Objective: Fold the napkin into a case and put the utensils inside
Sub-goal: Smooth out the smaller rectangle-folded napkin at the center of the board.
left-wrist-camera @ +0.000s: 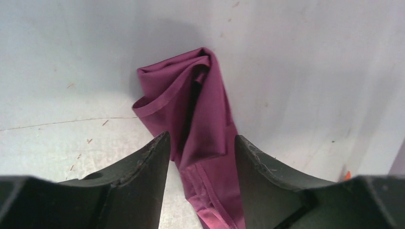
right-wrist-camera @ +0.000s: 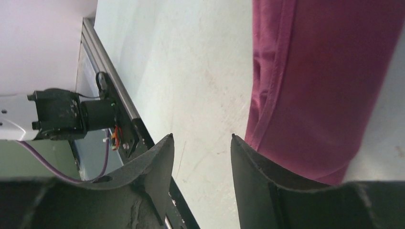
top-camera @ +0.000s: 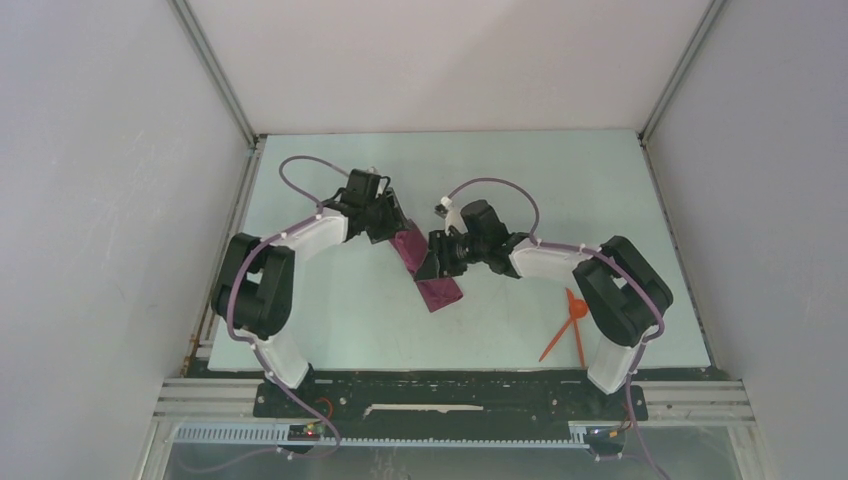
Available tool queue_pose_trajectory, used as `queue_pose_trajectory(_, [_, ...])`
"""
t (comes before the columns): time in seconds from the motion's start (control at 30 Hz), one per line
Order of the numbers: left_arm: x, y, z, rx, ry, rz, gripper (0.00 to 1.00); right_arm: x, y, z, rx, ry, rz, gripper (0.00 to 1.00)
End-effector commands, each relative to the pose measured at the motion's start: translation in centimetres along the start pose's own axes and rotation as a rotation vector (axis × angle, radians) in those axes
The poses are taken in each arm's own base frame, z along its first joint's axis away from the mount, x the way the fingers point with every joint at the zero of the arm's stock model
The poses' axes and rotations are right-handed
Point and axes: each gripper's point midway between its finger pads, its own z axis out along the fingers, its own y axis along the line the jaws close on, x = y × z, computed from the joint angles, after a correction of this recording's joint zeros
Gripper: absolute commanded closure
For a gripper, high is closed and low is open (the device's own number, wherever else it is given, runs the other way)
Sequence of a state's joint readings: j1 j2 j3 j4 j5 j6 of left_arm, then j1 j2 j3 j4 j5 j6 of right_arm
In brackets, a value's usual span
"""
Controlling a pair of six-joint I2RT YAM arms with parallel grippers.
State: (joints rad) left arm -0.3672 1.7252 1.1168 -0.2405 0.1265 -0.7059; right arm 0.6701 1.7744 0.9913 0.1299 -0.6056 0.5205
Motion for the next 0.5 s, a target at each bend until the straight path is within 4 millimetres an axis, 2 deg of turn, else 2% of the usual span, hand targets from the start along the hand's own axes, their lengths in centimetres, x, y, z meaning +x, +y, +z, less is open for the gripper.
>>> queue_pose_trajectory(0.0, [-0.5,0.6,0.4,-0.041,-0.003,0.031,0.45,1.2,0.3,0.2,-0.03,0.03,-0.045,0.46])
queue_pose_trajectory(0.07, [-0.7,0.2,0.5,-0.027,-0.004,0.03,0.47,2.0,-0.5,0.4,-0.017,0.046,-0.043,0.47])
queue_pose_trajectory(0.27, [-1.3,0.1,1.0,0.011,-0.009,-0.006,0.7,4.4,-2.0,0.1,0.024,0.086,-0.05,0.51])
queue_pose_trajectory(0.47, [-1.4,-0.1,2.3,0.099,0.031,-0.049,0.84,6.8,-4.3,0.4,0.071,0.121,-0.015,0.54])
